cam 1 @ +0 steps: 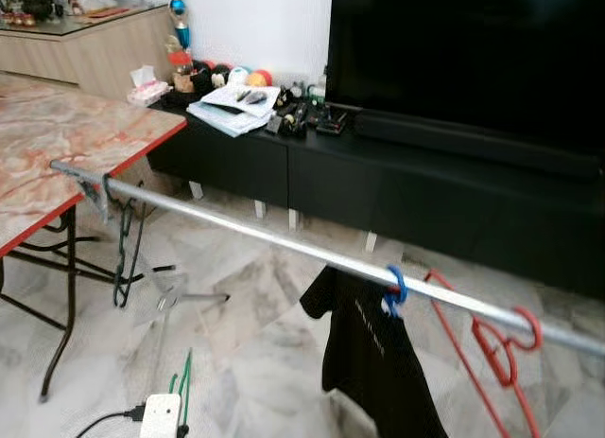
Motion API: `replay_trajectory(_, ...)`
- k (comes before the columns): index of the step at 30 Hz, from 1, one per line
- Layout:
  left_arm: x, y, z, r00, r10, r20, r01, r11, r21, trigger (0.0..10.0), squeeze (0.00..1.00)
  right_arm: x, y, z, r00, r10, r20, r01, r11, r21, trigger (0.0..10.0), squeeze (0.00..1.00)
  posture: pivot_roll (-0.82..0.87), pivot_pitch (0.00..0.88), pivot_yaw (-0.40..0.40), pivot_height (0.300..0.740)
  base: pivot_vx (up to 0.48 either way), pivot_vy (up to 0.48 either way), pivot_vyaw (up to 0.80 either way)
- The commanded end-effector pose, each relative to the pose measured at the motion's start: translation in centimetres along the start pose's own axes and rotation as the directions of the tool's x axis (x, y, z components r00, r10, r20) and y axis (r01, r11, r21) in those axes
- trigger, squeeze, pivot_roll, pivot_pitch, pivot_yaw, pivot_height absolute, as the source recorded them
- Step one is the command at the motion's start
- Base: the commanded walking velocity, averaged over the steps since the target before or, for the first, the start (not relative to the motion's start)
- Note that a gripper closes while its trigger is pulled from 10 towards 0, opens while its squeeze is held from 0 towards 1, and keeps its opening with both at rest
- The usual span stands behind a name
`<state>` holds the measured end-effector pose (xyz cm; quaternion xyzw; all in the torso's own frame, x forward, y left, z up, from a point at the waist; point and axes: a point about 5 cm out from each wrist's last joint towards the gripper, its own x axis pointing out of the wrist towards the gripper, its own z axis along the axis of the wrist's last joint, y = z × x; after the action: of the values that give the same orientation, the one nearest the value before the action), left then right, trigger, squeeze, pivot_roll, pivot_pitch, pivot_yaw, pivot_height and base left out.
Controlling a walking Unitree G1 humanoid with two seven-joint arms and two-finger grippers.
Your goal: Hang hanger
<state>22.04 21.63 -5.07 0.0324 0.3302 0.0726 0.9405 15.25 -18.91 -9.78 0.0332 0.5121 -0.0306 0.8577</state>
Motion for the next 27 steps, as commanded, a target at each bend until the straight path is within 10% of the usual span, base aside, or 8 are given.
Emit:
replay_trajectory(1,-0.1,0.9,0.0,1.0,0.023,0.007,-0.023,1.0,0.021,10.0,0.0,0.0,0.9,-0.3,1.0,0.024,-0.009,-0.024,1.0,0.002,10.0,0.0,0.0,0.048,-0.01,0.74,0.0,0.0,0.0)
replay_trajectory(10,0.1,0.8,4.8,0.921,-0.377,0.104,0.331,0.893,0.305,10.0,0.0,0.0,0.8,-0.4,0.999,0.03,-0.014,-0.03,0.999,-0.01,10.0,0.0,0.01,0.058,-0.012,0.74,0.0,0.0,0.0)
replay_trajectory(17,-0.5,2.9,10.3,0.867,-0.432,0.251,0.306,0.856,0.417,10.0,0.0,0.0,0.9,-0.4,0.999,0.037,-0.017,-0.037,0.999,-0.024,10.0,0.0,0.01,0.063,-0.014,0.74,0.0,0.0,0.0)
replay_trajectory(27,-1.4,1.8,15.4,0.791,-0.519,0.325,0.29,0.785,0.547,10.0,0.0,0.0,0.7,-0.3,0.999,0.035,-0.018,-0.036,0.999,-0.034,10.0,0.0,0.01,0.063,-0.013,0.74,0.0,0.0,0.0)
